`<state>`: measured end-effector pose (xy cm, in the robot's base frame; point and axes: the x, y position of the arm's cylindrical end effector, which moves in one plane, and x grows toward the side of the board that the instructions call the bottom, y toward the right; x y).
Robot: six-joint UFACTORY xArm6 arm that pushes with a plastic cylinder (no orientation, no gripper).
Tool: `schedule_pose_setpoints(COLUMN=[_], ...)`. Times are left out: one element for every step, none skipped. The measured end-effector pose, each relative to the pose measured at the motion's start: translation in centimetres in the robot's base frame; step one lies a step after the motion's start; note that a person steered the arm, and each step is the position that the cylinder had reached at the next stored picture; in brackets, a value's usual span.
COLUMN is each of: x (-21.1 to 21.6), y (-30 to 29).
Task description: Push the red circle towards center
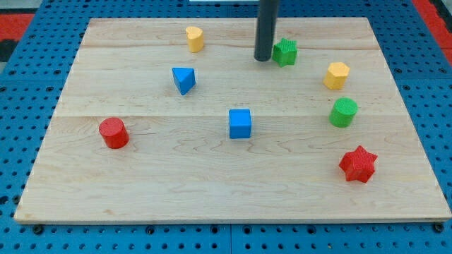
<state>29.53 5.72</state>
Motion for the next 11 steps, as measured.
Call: schedule_pose_setpoints(x=[-0.5,0.2,1.9,3.7,1.5,1.1,1.0,0.5,0.2,0.1,0.1], y=[3.6,7.4,6.4,9.0,9.4,9.6,5.6,4.4,8.9,9.7,10.5])
